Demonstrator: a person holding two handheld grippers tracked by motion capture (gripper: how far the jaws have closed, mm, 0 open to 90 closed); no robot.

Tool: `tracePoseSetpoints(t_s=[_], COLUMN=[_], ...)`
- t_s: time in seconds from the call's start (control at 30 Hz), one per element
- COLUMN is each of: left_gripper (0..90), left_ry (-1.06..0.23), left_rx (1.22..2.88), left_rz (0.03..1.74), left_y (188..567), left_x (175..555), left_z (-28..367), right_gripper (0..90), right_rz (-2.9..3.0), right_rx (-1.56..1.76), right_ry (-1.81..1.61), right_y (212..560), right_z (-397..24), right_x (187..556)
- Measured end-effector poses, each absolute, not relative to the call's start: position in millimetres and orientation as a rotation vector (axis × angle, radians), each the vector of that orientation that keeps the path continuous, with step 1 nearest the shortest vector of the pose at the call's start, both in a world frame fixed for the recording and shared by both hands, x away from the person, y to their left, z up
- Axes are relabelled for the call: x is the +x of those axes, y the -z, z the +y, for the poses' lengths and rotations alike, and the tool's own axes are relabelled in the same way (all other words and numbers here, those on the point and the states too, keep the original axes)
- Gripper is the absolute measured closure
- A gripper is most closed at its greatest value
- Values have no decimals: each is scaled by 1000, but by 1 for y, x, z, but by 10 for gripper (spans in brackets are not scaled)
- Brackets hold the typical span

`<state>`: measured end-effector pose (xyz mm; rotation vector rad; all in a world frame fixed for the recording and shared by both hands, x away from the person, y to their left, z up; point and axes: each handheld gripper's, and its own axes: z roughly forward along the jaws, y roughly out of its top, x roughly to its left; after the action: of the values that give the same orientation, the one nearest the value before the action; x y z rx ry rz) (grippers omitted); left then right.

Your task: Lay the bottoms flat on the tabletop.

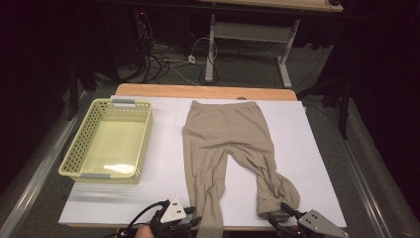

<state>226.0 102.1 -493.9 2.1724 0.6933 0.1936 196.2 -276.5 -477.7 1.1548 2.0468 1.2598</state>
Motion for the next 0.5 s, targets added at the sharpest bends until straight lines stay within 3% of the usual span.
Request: tracePoseSetpoints(t_s=[0.23, 0.5], left_gripper=[840, 866], left_ry=[-199, -193], left_rx=[2187, 2172], left_rz=[684, 701], left_y=[494, 489], left_x=[227, 226], left_z=[102, 110], right_gripper=[415, 415], right_rz=[2021, 2028], right_rx=[1170, 1154], right_ry=[-1261, -1258], right_y=[476, 475], right_z=[-284, -281], right_x=[189, 190])
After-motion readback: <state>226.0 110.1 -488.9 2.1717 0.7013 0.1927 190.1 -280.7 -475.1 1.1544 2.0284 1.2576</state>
